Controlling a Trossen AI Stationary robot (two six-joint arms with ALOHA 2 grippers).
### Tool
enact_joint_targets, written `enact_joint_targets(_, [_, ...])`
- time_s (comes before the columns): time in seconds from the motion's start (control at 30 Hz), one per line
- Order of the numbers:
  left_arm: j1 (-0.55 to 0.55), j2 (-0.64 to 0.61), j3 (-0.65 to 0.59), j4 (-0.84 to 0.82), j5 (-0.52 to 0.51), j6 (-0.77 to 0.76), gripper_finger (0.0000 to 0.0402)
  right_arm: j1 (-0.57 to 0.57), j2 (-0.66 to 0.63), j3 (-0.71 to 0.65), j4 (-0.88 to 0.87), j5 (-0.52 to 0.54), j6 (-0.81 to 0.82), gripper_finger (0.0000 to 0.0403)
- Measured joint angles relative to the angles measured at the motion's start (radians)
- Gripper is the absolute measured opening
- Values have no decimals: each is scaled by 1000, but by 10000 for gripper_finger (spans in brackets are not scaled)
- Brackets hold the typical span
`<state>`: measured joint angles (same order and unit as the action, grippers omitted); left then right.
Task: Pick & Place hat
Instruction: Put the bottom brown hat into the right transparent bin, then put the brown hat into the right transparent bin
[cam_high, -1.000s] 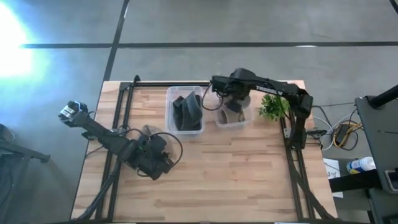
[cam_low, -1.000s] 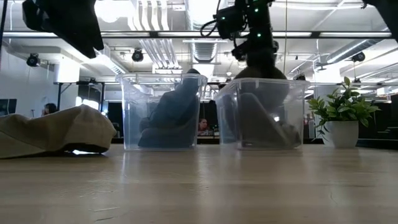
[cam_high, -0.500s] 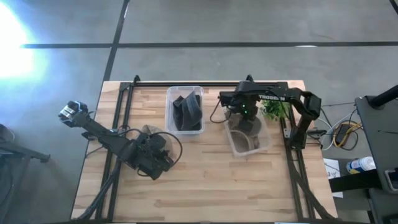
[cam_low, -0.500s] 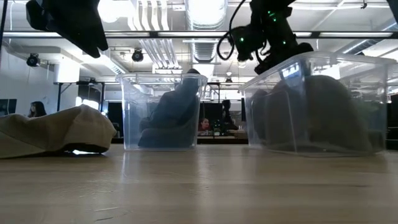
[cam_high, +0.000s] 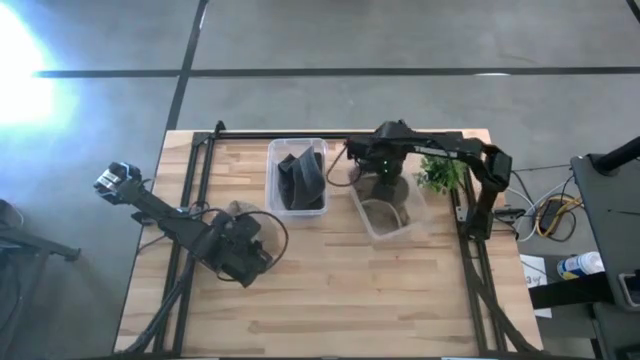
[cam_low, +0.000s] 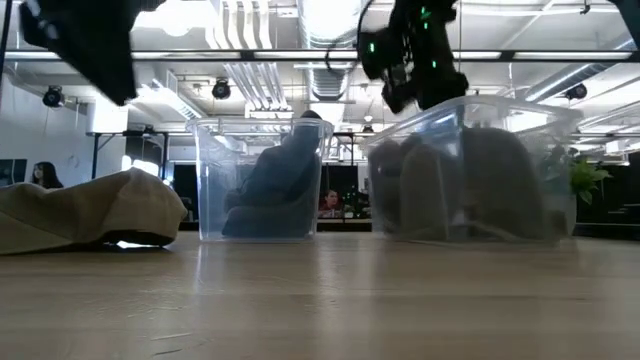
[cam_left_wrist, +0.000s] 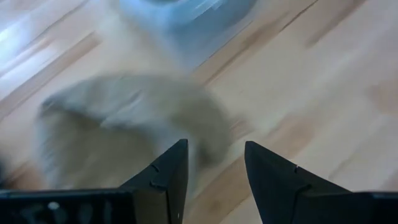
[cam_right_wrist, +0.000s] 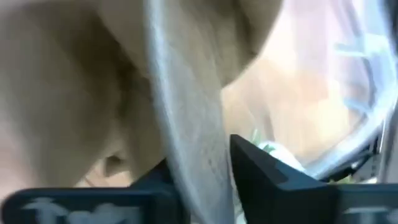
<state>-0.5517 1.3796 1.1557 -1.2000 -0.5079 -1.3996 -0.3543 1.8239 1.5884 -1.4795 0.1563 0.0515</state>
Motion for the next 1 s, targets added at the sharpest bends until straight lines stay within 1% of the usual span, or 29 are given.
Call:
enact_joint_targets(0.17, [-3, 0, -3, -174, 95, -79, 151, 3, -30, 90, 1, -26, 4, 154])
enact_joint_targets(0.23, [-6, 0, -16, -201, 116, -88, 151, 7, -39, 113, -7, -30, 2, 180])
enact_joint_targets(0.3, [-9, 1, -45, -215, 159, -88, 151, 11, -48, 137, -26, -31, -1, 201])
enact_joint_targets(0.43, [-18, 1, -145, -200, 317, -86, 151, 36, -74, 170, -56, -35, -22, 226])
enact_joint_targets(0.5, [-30, 1, -194, -151, 402, -73, 151, 54, -98, 180, -56, -34, -29, 234])
enact_joint_targets(0.57, [-57, 1, -223, -83, 437, -50, 151, 74, -121, 187, -55, -34, -30, 240])
enact_joint_targets(0.6, [-74, 2, -228, -56, 426, -46, 151, 87, -131, 191, -53, -34, -29, 243])
enact_joint_targets(0.67, [-107, 9, -229, -48, 359, -47, 151, 115, -153, 191, -48, -34, -31, 246])
enact_joint_targets(0.8, [-145, 22, -229, -96, 174, -90, 151, 187, -189, 187, -28, -34, -18, 248])
enact_joint_targets(0.93, [-151, 35, -256, -69, -2, -67, 151, 266, -194, 184, 12, -33, 24, 244])
enact_joint_targets(1.0, [-143, 40, -308, -2, -29, -25, 151, 307, -192, 184, 42, -34, 53, 242])
